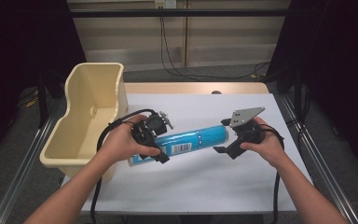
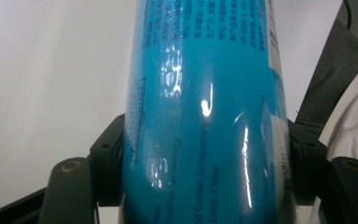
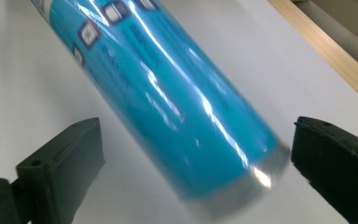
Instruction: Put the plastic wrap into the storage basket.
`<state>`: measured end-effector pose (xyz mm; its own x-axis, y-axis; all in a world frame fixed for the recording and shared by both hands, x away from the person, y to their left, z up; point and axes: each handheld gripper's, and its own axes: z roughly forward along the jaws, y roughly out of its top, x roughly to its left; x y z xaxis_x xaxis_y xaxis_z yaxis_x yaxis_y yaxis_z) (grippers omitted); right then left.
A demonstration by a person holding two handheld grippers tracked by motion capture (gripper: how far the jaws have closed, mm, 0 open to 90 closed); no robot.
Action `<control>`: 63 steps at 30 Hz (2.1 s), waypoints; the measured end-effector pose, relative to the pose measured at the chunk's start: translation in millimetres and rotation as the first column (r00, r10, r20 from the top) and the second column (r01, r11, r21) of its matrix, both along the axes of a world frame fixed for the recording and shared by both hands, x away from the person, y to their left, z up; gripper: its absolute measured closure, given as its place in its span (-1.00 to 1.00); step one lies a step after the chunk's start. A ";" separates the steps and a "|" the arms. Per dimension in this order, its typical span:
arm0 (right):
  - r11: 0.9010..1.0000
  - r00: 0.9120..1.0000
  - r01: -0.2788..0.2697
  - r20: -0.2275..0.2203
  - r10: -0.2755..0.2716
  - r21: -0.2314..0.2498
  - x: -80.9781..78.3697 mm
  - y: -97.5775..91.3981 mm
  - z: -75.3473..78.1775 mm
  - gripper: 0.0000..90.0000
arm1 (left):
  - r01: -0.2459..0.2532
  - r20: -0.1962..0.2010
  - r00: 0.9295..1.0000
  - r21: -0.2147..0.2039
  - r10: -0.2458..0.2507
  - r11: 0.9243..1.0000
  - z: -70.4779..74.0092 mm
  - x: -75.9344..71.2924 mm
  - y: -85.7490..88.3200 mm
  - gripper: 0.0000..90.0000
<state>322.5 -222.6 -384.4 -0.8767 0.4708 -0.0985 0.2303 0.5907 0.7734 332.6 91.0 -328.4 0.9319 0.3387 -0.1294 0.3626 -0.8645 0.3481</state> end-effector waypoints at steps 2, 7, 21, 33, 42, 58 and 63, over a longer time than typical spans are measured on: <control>0.999 0.999 0.038 -0.010 -0.037 0.036 -1.1 -7.4 -4.1 -0.96 | -0.028 0.000 1.000 -0.009 0.028 1.000 3.9 0.0 6.7 -0.29; 0.987 0.995 0.103 -0.015 -0.102 0.122 -7.6 -20.0 -10.9 -0.95 | -0.085 -0.002 0.996 -0.029 0.085 0.996 14.5 -1.2 21.2 -0.29; 0.942 0.975 0.209 0.017 -0.221 0.263 -38.7 -36.4 -33.9 -0.96 | -0.274 0.017 0.961 -0.093 0.276 0.957 43.9 -2.4 64.1 -0.29; 0.925 0.961 0.253 0.034 -0.273 0.282 -51.8 -40.7 -44.6 -0.97 | -0.421 0.000 0.905 -0.140 0.426 0.896 61.2 -1.4 106.1 -0.29; 0.908 0.948 0.284 0.048 -0.313 0.309 -55.9 -43.4 -48.2 -0.97 | -0.526 -0.028 0.847 -0.186 0.531 0.830 68.4 -2.8 139.5 -0.29; 0.900 0.942 0.300 0.050 -0.331 0.315 -60.5 -44.8 -53.6 -0.98 | -0.694 -0.046 0.715 -0.162 0.697 0.702 64.7 -13.1 186.1 -0.29; 0.901 0.943 0.297 0.051 -0.329 0.316 -60.5 -43.7 -54.5 -0.98 | -0.710 -0.074 0.700 -0.187 0.711 0.679 63.2 -16.2 193.3 -0.29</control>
